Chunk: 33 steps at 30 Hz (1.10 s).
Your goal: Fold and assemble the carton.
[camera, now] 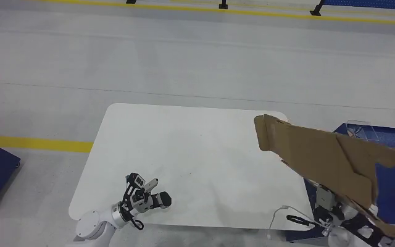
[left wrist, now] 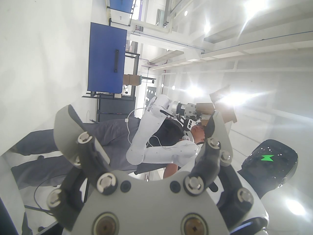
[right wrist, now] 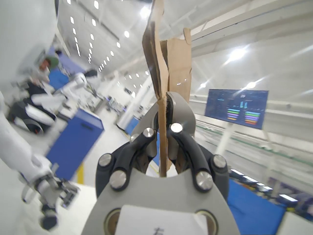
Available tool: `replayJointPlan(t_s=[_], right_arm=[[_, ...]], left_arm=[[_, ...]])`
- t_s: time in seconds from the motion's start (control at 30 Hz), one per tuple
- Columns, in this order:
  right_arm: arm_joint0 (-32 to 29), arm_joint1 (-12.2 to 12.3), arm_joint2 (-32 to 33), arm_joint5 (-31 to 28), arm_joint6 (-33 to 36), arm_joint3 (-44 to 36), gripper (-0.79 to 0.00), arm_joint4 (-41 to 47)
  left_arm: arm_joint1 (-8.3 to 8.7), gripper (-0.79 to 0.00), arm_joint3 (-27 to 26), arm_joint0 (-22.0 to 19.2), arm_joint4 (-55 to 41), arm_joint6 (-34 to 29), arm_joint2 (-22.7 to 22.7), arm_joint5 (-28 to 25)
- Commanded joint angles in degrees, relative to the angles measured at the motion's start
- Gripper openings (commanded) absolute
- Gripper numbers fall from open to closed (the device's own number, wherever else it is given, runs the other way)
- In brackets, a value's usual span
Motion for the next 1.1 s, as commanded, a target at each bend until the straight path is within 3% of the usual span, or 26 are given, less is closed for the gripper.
replayJointPlan(t_s=[0.0,0.13,0.3,0.4,0.83,0.97,1.07], right_arm=[[0.63,0.61,-3.03,-4.38,6.39,1.24,-0.785,14.31],[-0.06,2.98,-13.42,-4.38,8.96,3.82,-0.785,26.07],[0.35,6.47,-25.26,-4.38,19.69,8.51,-0.785,44.78],[1.44,8.38,-28.86,-4.38,29.24,9.28,-0.785,52.18],[1.29,8.78,-29.74,-3.42,32.03,9.19,-0.785,54.78],[1.55,9.23,-33.74,-1.76,37.92,6.17,-0.785,72.26],[1.85,10.24,-37.61,1.30,46.73,1.54,-0.785,93.28]], left_arm=[[0.00,0.000,0.00,0.00,0.00,0.00,0.00,0.00],[0.00,0.000,0.00,0.00,0.00,0.00,0.00,0.00],[0.00,0.000,0.00,0.00,0.00,0.00,0.00,0.00],[0.00,0.000,0.00,0.00,0.00,0.00,0.00,0.00],[0.00,0.000,0.00,0.00,0.00,0.00,0.00,0.00],[0.00,0.000,0.00,0.00,0.00,0.00,0.00,0.00],[0.00,0.000,0.00,0.00,0.00,0.00,0.00,0.00]])
